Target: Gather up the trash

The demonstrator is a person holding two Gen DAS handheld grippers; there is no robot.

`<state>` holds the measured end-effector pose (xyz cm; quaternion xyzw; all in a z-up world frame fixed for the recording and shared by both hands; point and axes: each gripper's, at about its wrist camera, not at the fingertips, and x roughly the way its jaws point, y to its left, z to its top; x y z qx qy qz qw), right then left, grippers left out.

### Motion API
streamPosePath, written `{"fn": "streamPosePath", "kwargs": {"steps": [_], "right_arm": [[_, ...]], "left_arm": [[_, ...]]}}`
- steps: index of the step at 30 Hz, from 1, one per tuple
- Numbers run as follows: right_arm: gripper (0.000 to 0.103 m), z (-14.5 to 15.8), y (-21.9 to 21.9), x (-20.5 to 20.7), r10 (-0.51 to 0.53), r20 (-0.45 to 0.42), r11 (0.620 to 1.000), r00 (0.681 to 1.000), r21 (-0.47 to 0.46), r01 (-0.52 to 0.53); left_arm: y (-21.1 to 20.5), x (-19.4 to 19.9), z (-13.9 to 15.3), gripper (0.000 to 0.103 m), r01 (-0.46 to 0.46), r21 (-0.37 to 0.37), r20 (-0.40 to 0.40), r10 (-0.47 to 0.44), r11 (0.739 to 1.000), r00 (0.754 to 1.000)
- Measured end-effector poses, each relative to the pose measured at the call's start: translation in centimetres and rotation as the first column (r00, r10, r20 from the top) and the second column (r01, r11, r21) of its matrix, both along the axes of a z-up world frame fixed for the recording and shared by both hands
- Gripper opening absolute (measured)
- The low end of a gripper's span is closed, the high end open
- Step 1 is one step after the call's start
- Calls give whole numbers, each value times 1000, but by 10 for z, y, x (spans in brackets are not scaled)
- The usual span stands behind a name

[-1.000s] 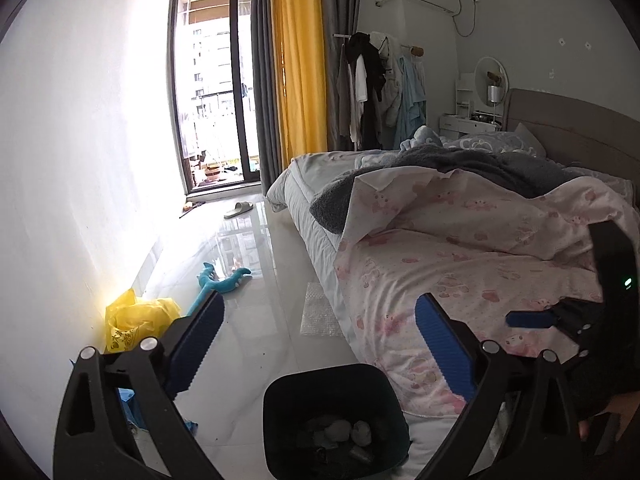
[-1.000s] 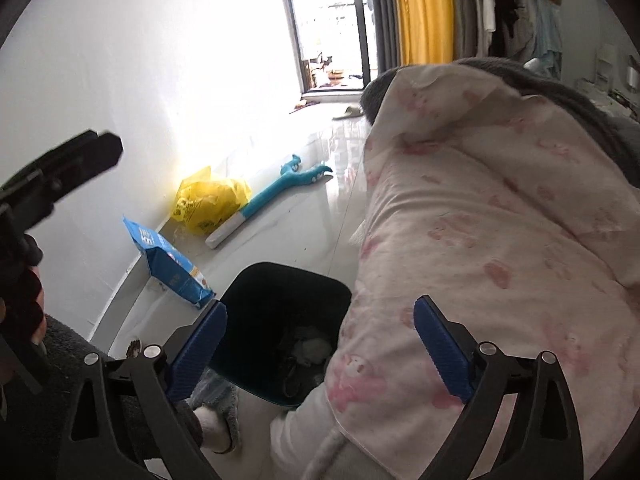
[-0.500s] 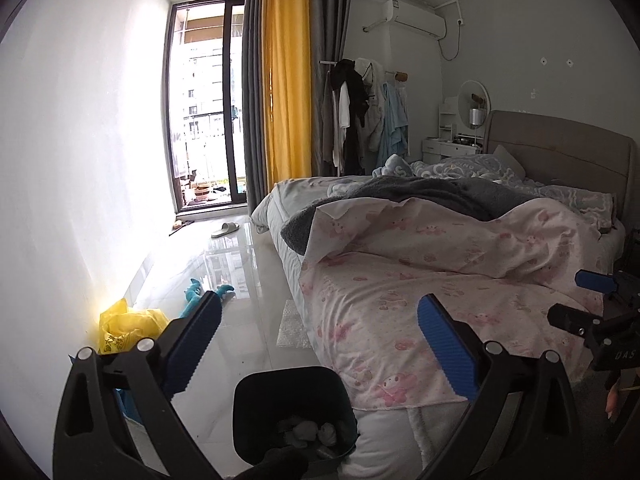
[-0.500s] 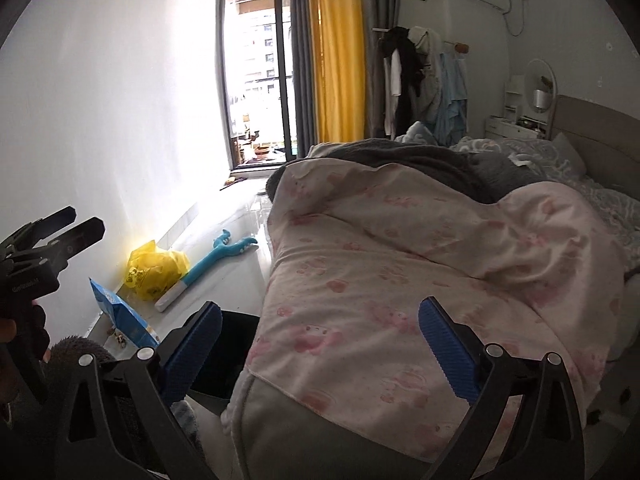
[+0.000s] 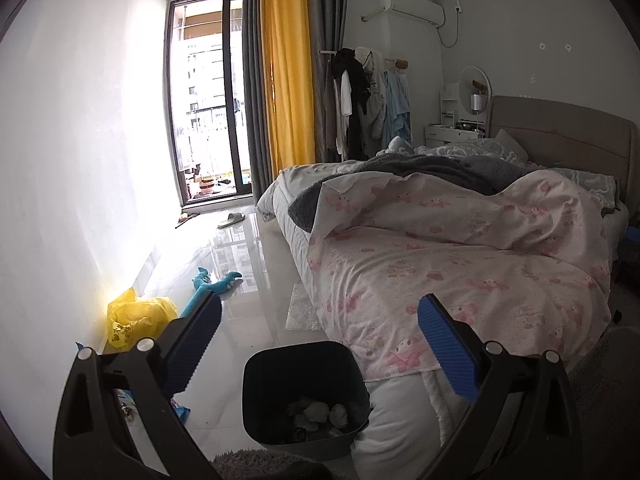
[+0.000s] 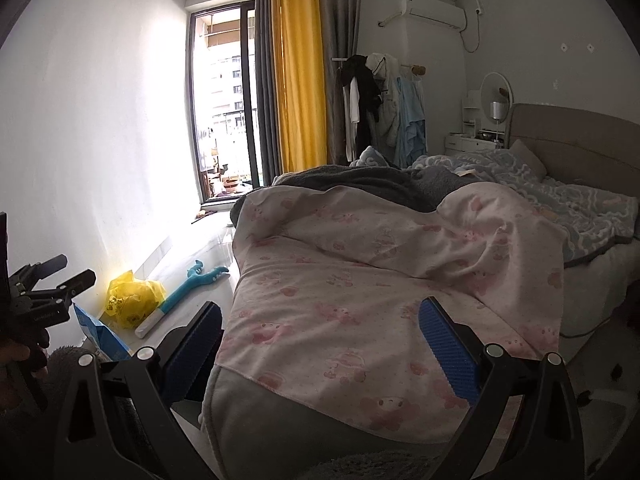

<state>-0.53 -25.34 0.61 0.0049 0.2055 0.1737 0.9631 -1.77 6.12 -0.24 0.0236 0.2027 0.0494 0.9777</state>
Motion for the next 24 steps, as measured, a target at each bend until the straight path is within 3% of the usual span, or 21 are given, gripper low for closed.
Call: {"fn": "streamPosePath", "kwargs": {"steps": [9,24], "right_arm": [[100,-3,17,-3,116,-9,991,993,-64,-116],[100,-5,15,-4,114,-34,993,993,-31,-115]], "left_arm": [[4,6,-7,100,4,-19,-41,-5,1000,999],[7,8,-8,100,-11,-41,-58,9,999,998]]}}
